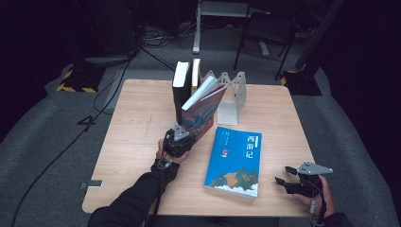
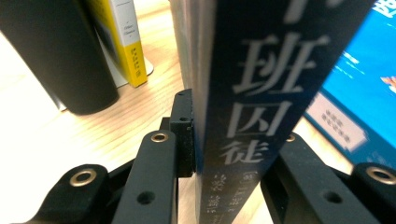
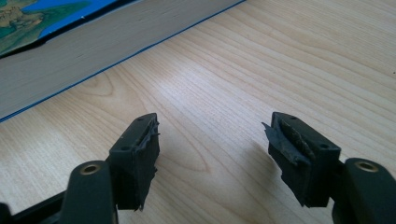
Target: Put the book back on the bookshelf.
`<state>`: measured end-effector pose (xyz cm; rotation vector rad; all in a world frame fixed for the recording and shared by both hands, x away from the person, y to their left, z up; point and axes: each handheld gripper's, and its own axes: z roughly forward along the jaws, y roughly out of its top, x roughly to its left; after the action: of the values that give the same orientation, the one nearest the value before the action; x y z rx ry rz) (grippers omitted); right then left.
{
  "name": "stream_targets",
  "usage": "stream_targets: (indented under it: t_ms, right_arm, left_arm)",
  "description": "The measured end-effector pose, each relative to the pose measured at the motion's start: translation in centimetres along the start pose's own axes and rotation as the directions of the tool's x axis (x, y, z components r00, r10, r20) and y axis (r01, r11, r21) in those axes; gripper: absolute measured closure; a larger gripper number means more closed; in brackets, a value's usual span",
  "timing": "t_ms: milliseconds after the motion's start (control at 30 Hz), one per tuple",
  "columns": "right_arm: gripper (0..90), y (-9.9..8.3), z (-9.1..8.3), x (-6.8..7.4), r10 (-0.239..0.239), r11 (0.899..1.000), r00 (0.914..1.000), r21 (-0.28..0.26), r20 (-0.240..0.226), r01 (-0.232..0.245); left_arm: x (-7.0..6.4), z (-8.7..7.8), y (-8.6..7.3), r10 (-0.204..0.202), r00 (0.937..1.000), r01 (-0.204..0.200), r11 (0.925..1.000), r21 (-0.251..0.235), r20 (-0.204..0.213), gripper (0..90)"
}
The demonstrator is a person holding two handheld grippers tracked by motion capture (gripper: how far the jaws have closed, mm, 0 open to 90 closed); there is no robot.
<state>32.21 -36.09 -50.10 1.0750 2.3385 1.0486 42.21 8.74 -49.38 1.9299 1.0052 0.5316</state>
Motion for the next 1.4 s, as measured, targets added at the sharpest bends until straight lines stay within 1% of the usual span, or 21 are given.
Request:
stream_targets:
  t_ms: [33, 100, 133, 233, 267, 300, 367, 400, 433, 467, 533, 567, 600, 667, 700, 733, 867, 1000, 1100, 1133, 1400]
  right_arm:
    - [33.4, 0.0, 0.0, 0.0, 0.004, 1.0, 1.0, -0.001, 0.0, -0.004]
    - [33.4, 0.0, 0.0, 0.0, 0.001, 1.0, 1.0, 0.001, 0.0, -0.001]
    - [33.5, 0.0, 0.0, 0.0, 0.0, 1.0, 1.0, 0.002, -0.002, 0.0]
    - [33.4, 0.0, 0.0, 0.1, -0.001, 1.0, 1.0, 0.003, -0.002, 0.001]
    - [33.5, 0.0, 0.0, 0.0, -0.002, 1.0, 1.0, 0.003, -0.002, 0.002]
    - [33.5, 0.0, 0.1, 0.0, -0.002, 1.0, 1.0, 0.004, -0.001, 0.002]
    - [33.7, -0.1, 0.1, 0.0, 0.0, 1.0, 1.0, 0.003, -0.002, 0.0]
    - [33.7, -0.1, 0.1, 0.0, 0.002, 1.0, 1.0, 0.006, -0.002, -0.002]
    - [33.7, 0.0, 0.1, 0.0, 0.001, 1.0, 1.0, 0.006, -0.001, -0.001]
    - [33.7, 0.0, 0.1, 0.0, 0.002, 1.0, 1.0, 0.007, -0.002, -0.002]
    - [33.7, 0.0, 0.2, 0.0, 0.0, 1.0, 1.0, 0.009, -0.001, 0.0]
    - [33.7, 0.0, 0.2, 0.1, -0.001, 1.0, 1.0, 0.011, -0.001, 0.001]
    - [33.8, 0.0, 0.2, 0.1, -0.003, 1.0, 1.0, 0.009, -0.004, 0.003]
    - [33.5, 0.0, 0.2, 0.1, -0.004, 1.0, 1.0, 0.011, -0.004, 0.004]
    - [33.4, 0.0, 0.2, 0.0, -0.002, 1.0, 1.0, 0.01, -0.004, 0.002]
    - [33.4, 0.0, 0.2, 0.0, 0.001, 1.0, 1.0, 0.009, -0.004, -0.001]
    - [33.4, 0.0, 0.2, -0.1, 0.003, 1.0, 1.0, 0.007, -0.005, -0.003]
    - [33.5, -0.1, 0.2, -0.1, 0.004, 1.0, 1.0, 0.006, -0.006, -0.004]
    - [33.5, -0.1, 0.2, -0.1, 0.004, 1.0, 1.0, 0.005, -0.007, -0.004]
    - [33.4, -0.1, 0.2, -0.1, 0.004, 1.0, 1.0, 0.005, -0.007, -0.004]
    - [33.4, 0.0, 0.3, -0.1, 0.005, 1.0, 0.9999, 0.001, -0.01, -0.005]
  left_arm:
    - [-0.2, 0.2, 0.2, -0.009, 0.9999, 0.009, 1.0, 0.002, -0.009, 73.8]
    - [-0.5, 0.8, 0.4, -0.052, 0.9984, 0.052, 0.9986, -0.005, -0.021, 73.9]
    - [-0.6, 1.0, 0.6, -0.064, 0.9974, 0.064, 0.9979, -0.007, -0.032, 73.9]
    - [-0.6, 1.5, 0.8, -0.129, 0.9906, 0.128, 0.9916, -0.016, -0.045, 74.0]
    - [-0.6, 1.6, 0.9, -0.143, 0.9886, 0.142, 0.9897, -0.018, -0.048, 74.0]
    - [-0.5, 1.7, 0.9, -0.143, 0.9887, 0.142, 0.9896, -0.021, -0.044, 74.0]
    - [-0.5, 1.8, 1.0, -0.127, 0.9907, 0.126, 0.9919, -0.017, -0.049, 73.9]
    - [-0.5, 1.9, 1.0, -0.134, 0.9895, 0.134, 0.9909, -0.019, -0.054, 73.9]
    - [-0.5, 2.0, 1.1, -0.16, 0.9857, 0.159, 0.9872, -0.018, -0.055, 73.9]
    - [-0.5, 2.1, 1.2, -0.159, 0.9854, 0.158, 0.9873, -0.02, -0.062, 73.9]
    - [-0.8, 2.5, 1.5, -0.119, 0.9899, 0.118, 0.9929, -0.017, -0.077, 73.5]
    - [-0.9, 2.7, 1.6, -0.113, 0.9903, 0.111, 0.9936, -0.019, -0.082, 73.3]
    - [-0.9, 2.9, 1.7, -0.121, 0.9891, 0.12, 0.9926, -0.021, -0.084, 73.4]
    - [-1.0, 3.1, 1.8, -0.116, 0.9893, 0.114, 0.9932, -0.02, -0.089, 73.5]
    - [-1.1, 3.4, 2.0, -0.101, 0.9904, 0.1, 0.9949, -0.014, -0.094, 73.5]
    - [-1.1, 3.6, 2.2, -0.099, 0.9903, 0.098, 0.9951, -0.014, -0.098, 73.5]
    - [-1.3, 4.3, 2.6, -0.113, 0.9877, 0.112, 0.9935, -0.016, -0.108, 73.6]
    - [-1.3, 4.9, 3.0, -0.119, 0.9862, 0.118, 0.9929, -0.016, -0.115, 73.4]
    - [-1.2, 5.4, 3.4, -0.112, 0.9857, 0.111, 0.9938, -0.014, -0.126, 73.2]
    - [-1.3, 5.6, 3.6, -0.119, 0.9849, 0.118, 0.9929, -0.016, -0.126, 73.2]
    - [-1.4, 7.4, 4.8, -0.091, 0.9843, 0.09, 0.9959, -0.013, -0.151, 72.8]
